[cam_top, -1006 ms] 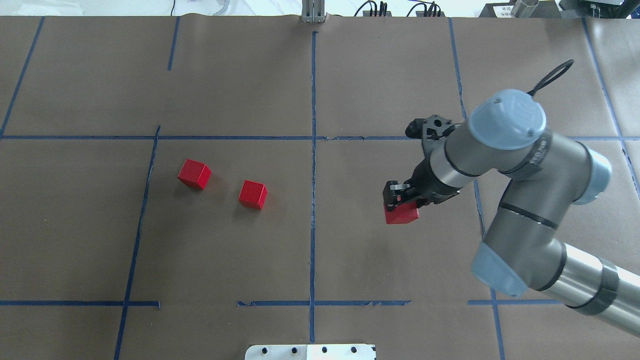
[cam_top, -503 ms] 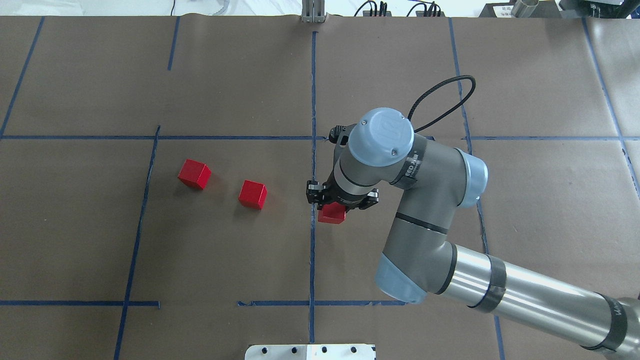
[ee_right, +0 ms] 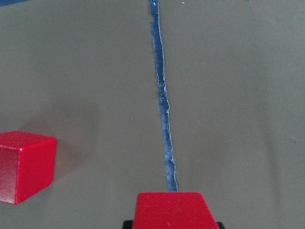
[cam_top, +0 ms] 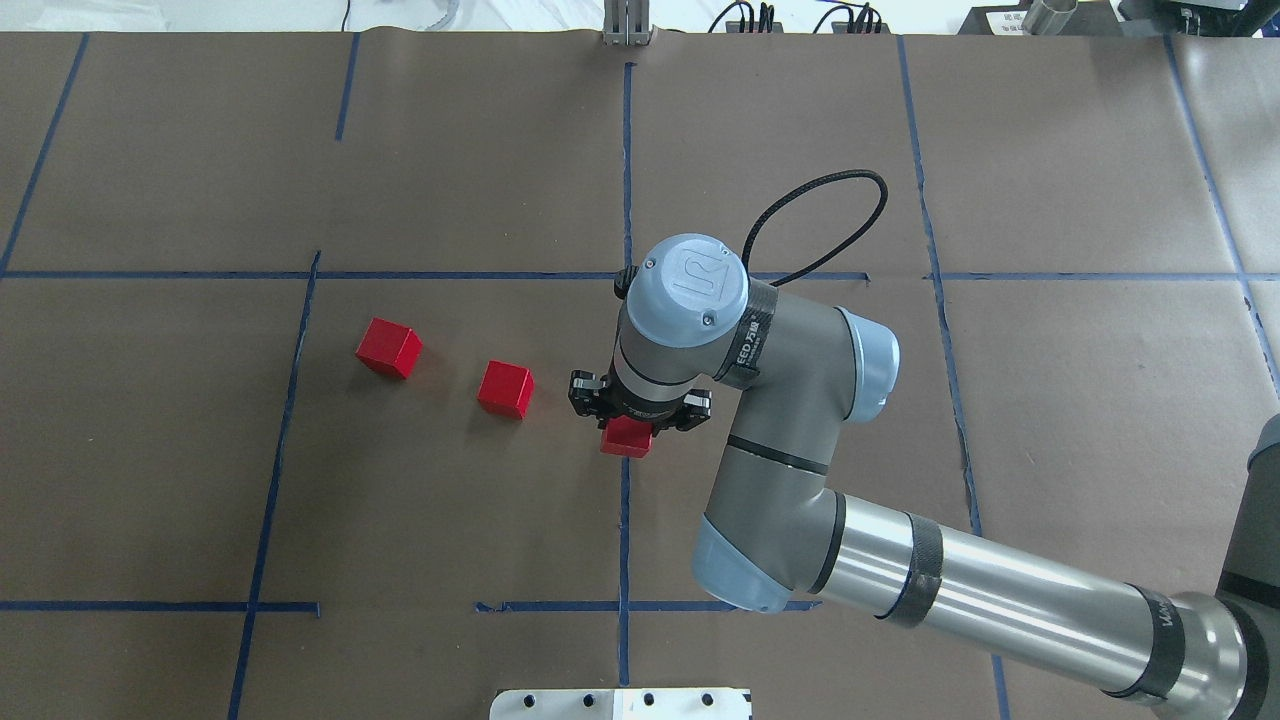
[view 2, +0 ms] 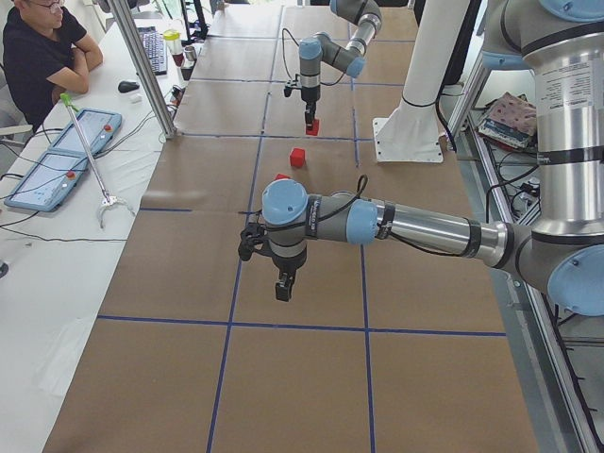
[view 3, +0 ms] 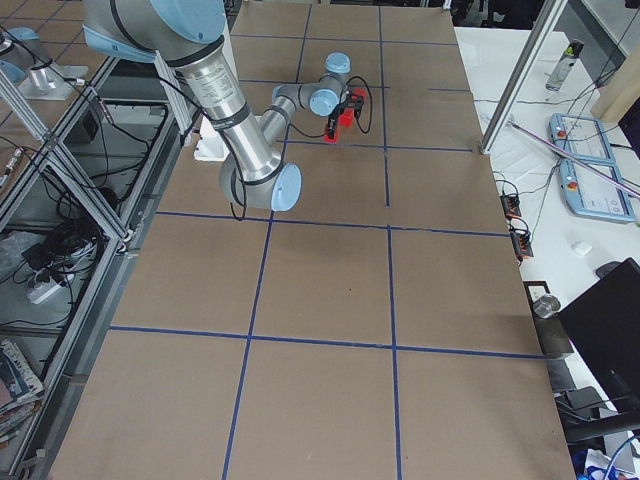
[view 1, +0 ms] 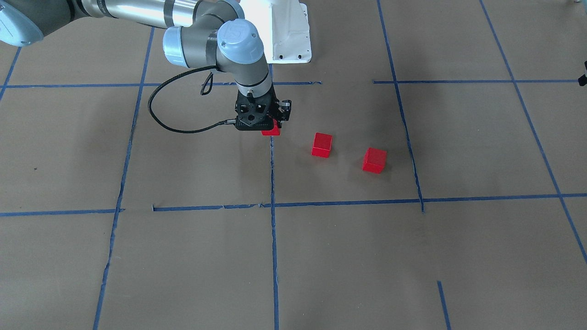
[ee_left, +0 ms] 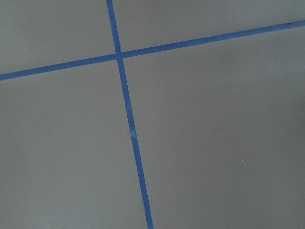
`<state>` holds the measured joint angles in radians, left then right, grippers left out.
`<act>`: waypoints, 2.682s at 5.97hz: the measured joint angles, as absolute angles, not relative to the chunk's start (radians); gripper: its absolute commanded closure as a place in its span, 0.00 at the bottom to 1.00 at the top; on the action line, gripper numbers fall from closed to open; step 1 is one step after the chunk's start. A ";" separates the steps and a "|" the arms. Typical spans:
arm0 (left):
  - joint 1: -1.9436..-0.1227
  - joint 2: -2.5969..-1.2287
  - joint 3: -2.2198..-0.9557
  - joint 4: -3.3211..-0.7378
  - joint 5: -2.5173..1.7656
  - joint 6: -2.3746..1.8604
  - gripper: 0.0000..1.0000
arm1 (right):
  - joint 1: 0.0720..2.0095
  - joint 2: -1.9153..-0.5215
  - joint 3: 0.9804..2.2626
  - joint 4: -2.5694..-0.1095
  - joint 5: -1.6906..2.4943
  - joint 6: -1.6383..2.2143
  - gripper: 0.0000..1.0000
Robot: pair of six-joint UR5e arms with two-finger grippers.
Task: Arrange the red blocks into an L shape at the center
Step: 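Carry the red cube with the right gripper to the table center and set it down, then open and raise the right gripper while the left arm reaches toward the two red cubes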
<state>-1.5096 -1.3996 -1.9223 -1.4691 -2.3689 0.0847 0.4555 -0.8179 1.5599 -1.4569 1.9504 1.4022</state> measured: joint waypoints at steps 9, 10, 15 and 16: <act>-1.509 -1.397 -1.929 -1.470 -2.370 0.084 0.00 | 0.412 -0.811 1.538 -1.463 1.886 1.377 0.00; -1.509 -1.401 -1.931 -1.470 -2.370 0.084 0.00 | 0.413 -0.809 1.546 -1.464 1.884 1.375 0.00; -1.275 -1.560 -1.965 -1.660 -2.394 -0.265 0.00 | 0.522 -1.088 2.014 -1.630 1.975 1.342 0.00; -1.159 -1.620 -1.965 -1.714 -2.393 -0.397 0.00 | 0.566 -1.167 2.069 -1.630 2.017 1.290 0.00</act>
<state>-1.1586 -1.6203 -1.9650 -1.7136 -2.3927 -0.3967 0.5662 -1.1669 2.0694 -1.6295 2.0166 1.2898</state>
